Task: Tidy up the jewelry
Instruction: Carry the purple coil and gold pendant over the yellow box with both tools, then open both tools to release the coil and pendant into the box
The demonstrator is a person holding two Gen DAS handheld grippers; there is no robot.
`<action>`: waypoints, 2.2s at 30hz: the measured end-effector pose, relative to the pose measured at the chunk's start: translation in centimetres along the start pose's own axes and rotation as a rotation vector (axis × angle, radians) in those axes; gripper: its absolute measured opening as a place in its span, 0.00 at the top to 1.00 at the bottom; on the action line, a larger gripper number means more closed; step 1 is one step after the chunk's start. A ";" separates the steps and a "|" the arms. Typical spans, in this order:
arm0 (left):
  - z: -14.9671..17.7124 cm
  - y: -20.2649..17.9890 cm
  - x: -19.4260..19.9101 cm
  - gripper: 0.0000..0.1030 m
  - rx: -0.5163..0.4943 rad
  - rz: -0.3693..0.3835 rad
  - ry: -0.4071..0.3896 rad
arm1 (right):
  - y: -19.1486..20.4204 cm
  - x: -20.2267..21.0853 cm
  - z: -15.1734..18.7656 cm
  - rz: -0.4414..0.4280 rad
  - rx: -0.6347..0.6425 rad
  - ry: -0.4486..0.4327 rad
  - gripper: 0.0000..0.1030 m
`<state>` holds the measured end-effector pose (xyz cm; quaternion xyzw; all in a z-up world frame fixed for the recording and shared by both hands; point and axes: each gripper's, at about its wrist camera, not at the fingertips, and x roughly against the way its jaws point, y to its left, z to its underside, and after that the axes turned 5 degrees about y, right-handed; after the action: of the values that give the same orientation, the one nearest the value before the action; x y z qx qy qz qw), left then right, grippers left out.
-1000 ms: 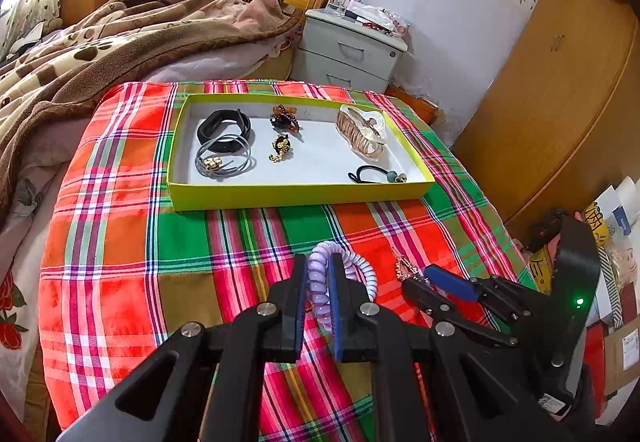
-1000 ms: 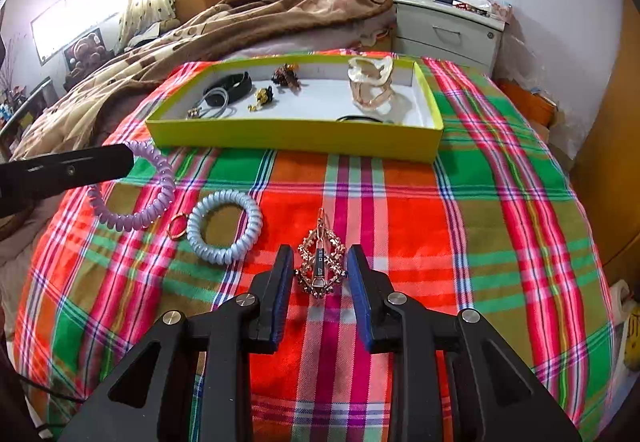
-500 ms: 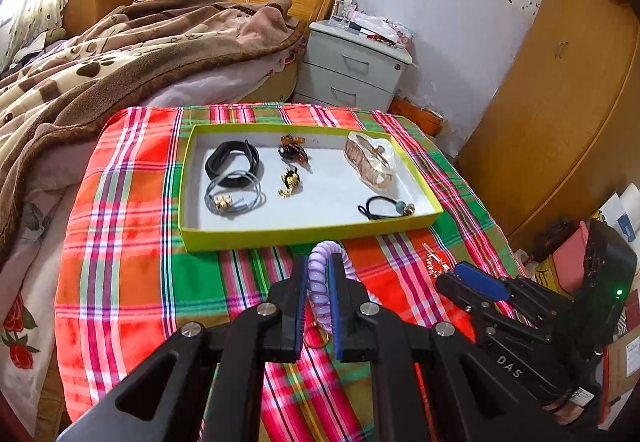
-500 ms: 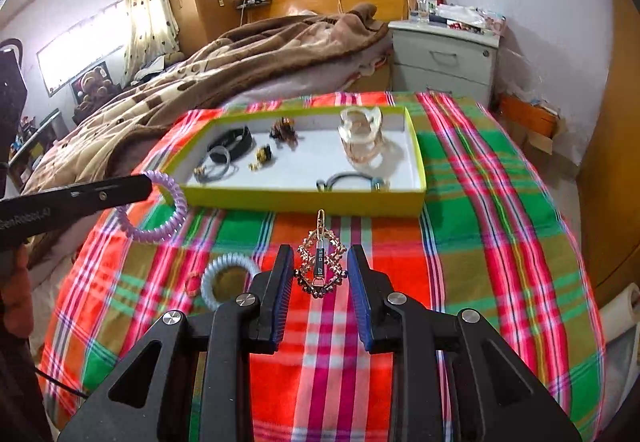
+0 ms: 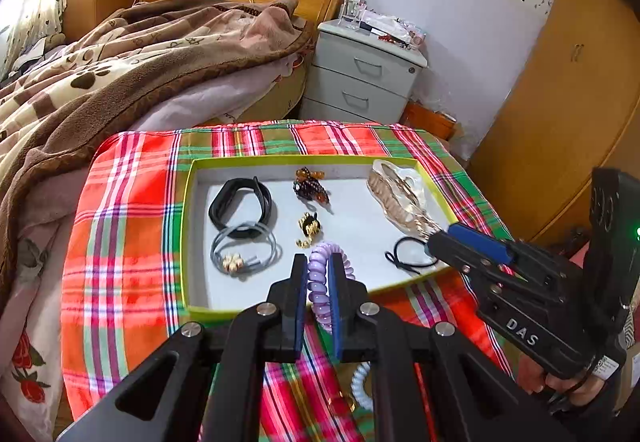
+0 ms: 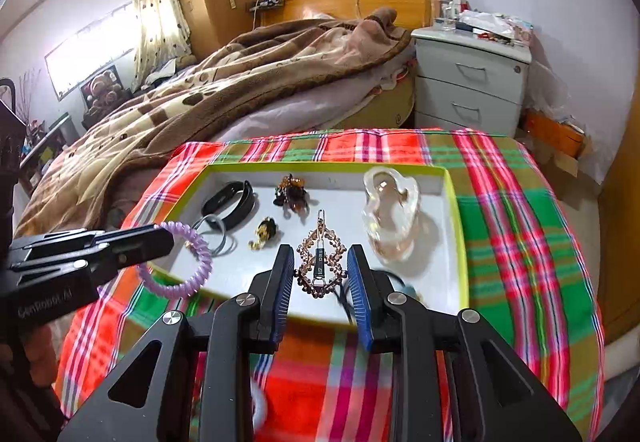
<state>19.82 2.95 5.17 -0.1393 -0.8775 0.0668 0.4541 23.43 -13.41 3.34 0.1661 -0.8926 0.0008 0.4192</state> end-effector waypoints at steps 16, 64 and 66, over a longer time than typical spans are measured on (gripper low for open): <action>-1.1 1.8 -5.4 0.90 0.049 -0.017 0.086 | 0.9 -6.2 -2.7 0.044 0.060 0.071 0.72; -0.1 1.5 -5.5 0.61 0.040 -0.055 0.105 | 1.4 -6.3 -2.7 0.063 0.066 0.065 0.60; 0.0 1.4 -5.0 0.61 0.038 -0.056 0.097 | 1.5 -5.8 -2.7 0.062 0.064 0.059 0.60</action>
<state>22.79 2.71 0.91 -0.1091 -0.8566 0.0636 0.5003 28.44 -9.90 0.91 0.1516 -0.8841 0.0474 0.4395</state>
